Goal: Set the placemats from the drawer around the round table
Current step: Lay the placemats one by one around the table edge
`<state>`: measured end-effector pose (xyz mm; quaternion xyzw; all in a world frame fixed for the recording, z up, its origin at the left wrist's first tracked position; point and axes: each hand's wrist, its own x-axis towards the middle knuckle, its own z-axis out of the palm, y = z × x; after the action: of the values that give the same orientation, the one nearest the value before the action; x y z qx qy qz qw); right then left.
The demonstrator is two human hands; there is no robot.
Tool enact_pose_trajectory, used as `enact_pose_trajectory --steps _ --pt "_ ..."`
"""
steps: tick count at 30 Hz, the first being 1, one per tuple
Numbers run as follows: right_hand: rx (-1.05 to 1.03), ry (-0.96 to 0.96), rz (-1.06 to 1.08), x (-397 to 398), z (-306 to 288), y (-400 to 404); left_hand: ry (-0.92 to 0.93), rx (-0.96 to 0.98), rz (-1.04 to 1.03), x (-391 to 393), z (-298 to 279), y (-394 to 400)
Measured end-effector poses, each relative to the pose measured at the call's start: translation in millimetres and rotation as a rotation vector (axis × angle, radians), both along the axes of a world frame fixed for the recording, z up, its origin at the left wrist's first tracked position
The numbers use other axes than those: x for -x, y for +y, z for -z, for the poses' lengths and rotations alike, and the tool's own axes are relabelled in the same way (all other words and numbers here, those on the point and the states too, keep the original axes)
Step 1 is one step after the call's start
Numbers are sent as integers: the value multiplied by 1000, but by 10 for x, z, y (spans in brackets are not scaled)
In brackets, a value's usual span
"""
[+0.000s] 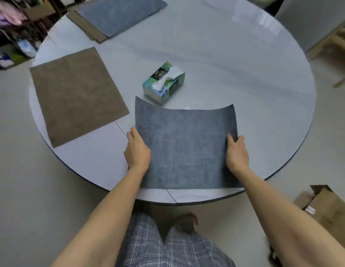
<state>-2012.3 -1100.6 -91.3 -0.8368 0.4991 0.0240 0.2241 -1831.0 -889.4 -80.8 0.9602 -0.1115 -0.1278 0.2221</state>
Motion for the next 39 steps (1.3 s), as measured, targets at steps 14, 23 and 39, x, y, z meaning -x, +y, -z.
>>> enact_pose_trajectory --steps 14,23,39 --pt "-28 103 -922 -52 244 564 248 82 -318 109 340 657" --pt "26 202 -1058 -270 612 1300 399 177 -242 38 421 1072" --pt "19 241 -1052 -250 528 1412 311 93 -138 103 552 1116"
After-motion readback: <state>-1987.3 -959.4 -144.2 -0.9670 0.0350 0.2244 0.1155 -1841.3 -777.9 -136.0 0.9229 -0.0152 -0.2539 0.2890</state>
